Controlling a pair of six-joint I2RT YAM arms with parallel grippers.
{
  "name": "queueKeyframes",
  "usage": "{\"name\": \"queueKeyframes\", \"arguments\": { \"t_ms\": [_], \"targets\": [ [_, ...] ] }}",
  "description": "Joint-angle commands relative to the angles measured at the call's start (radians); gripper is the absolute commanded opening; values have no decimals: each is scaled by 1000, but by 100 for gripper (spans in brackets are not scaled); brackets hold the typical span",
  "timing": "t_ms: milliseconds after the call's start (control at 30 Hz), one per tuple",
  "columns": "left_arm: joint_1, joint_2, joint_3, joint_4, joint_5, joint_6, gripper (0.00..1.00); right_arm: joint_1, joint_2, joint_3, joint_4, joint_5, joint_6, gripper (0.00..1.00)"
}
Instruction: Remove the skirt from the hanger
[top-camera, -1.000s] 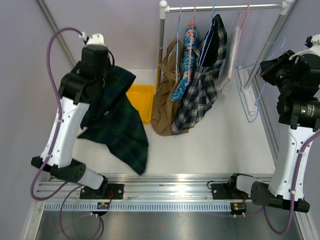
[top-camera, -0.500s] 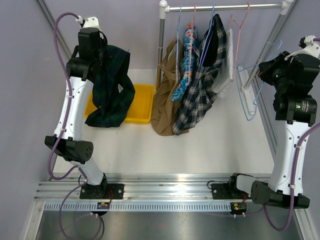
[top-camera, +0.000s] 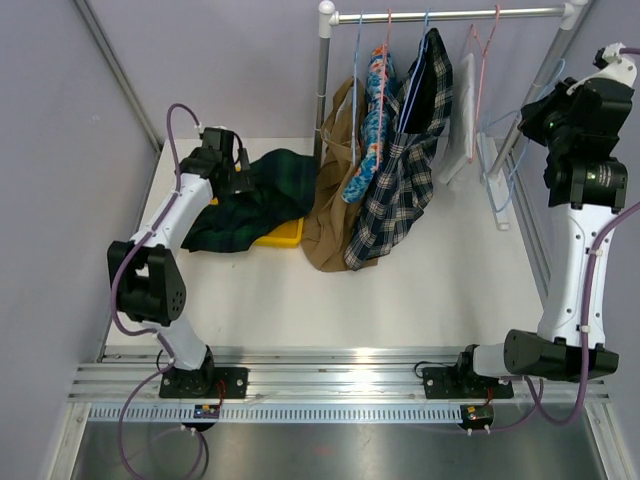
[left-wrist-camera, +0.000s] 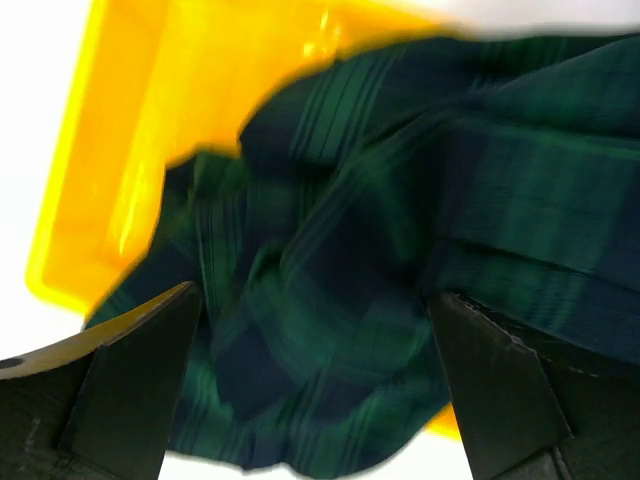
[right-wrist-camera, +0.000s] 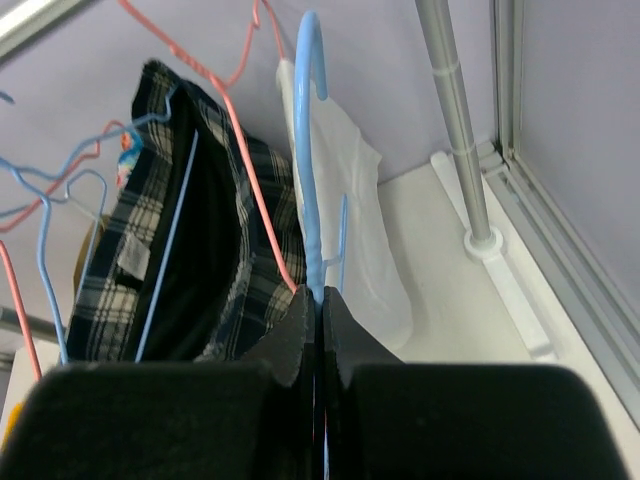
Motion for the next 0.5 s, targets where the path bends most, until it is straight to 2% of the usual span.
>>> {"name": "queueKeyframes", "arguments": {
  "t_ms": [0, 133, 267, 467],
  "targets": [
    [-5, -211, -81, 19, -4, -43, 99, -2, 56, 144, 70, 39, -28, 0],
    [-34, -505, -264, -24, 21, -51, 99, -2, 135, 278, 85, 68, -54, 0],
    [-59, -714, -475, -67, 51, -55, 99, -2, 268, 413, 75, 64, -103, 0],
    [-75, -919, -644, -129, 78, -56, 99, -4, 422, 545, 166, 38, -134, 0]
  ]
}}
